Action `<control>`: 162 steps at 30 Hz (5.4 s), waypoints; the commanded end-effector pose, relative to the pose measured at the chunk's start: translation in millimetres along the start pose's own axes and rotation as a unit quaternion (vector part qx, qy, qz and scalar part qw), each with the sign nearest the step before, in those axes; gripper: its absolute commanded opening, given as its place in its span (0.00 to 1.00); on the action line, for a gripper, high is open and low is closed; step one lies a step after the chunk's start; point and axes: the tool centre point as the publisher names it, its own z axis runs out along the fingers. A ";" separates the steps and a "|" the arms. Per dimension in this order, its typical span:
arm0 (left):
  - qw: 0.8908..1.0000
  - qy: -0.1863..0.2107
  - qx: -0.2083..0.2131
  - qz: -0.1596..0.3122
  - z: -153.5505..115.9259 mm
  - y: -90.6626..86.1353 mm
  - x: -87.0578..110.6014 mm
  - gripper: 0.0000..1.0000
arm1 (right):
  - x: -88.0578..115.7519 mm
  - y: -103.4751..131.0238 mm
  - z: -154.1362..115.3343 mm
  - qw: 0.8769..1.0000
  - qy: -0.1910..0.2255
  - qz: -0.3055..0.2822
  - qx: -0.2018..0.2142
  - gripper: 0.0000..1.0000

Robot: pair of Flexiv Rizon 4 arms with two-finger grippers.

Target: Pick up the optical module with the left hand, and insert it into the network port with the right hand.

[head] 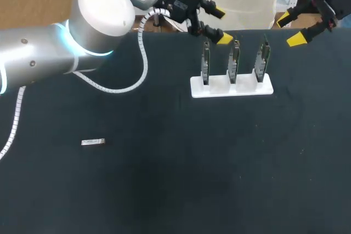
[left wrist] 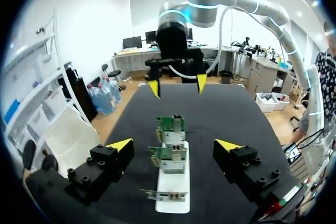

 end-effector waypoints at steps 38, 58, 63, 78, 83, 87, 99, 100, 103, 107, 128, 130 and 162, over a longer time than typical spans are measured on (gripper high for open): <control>0.947 0.320 -0.038 0.005 -212.3 -109.7 145.4 1.00 | 0.1 2.4 0.4 1.000 0.000 0.000 0.003 1.00; 0.897 0.442 0.004 -0.001 -210.8 -163.0 237.2 1.00 | 0.1 2.4 0.4 1.000 0.000 0.000 0.003 1.00; 0.891 0.454 0.009 -0.003 -206.4 -172.6 252.4 1.00 | 0.1 2.4 0.4 1.000 0.000 0.000 0.003 1.00; 0.878 0.478 0.023 -0.009 -204.9 -193.7 285.9 1.00 | 0.1 2.4 0.4 1.000 0.000 0.000 0.003 1.00; 0.871 0.490 0.030 -0.007 -201.1 -200.5 294.4 1.00 | 0.1 2.4 0.4 1.000 0.000 0.000 0.003 1.00; 0.871 0.490 0.028 -0.011 -199.9 -203.1 298.9 1.00 | 0.1 2.4 0.4 1.000 0.000 0.000 0.003 1.00; 0.869 0.493 0.013 -0.031 -201.1 -207.6 317.2 1.00 | 0.1 2.4 0.4 1.000 0.000 0.000 0.003 1.00; 0.869 0.493 0.013 -0.033 -201.0 -208.0 319.8 1.00 | 0.1 2.4 0.4 1.000 0.000 0.000 0.003 1.00; 0.868 0.496 0.002 -0.038 -201.4 -207.9 321.9 1.00 | 0.1 2.4 0.4 1.000 0.000 0.000 0.003 1.00; 0.868 0.495 0.000 -0.039 -202.2 -206.9 326.6 1.00 | 0.1 2.4 0.4 1.000 0.000 0.000 0.003 1.00; 0.872 0.487 -0.002 -0.054 -198.3 -197.1 346.9 1.00 | 0.1 2.4 0.4 1.000 0.000 0.000 0.003 1.00; 0.873 0.485 -0.001 -0.056 -197.5 -195.8 347.2 1.00 | 0.1 2.4 0.4 1.000 0.000 0.000 0.003 1.00; 0.871 0.485 0.017 -0.071 -192.2 -192.3 362.8 1.00 | 0.1 2.4 0.4 1.000 0.000 0.000 0.003 1.00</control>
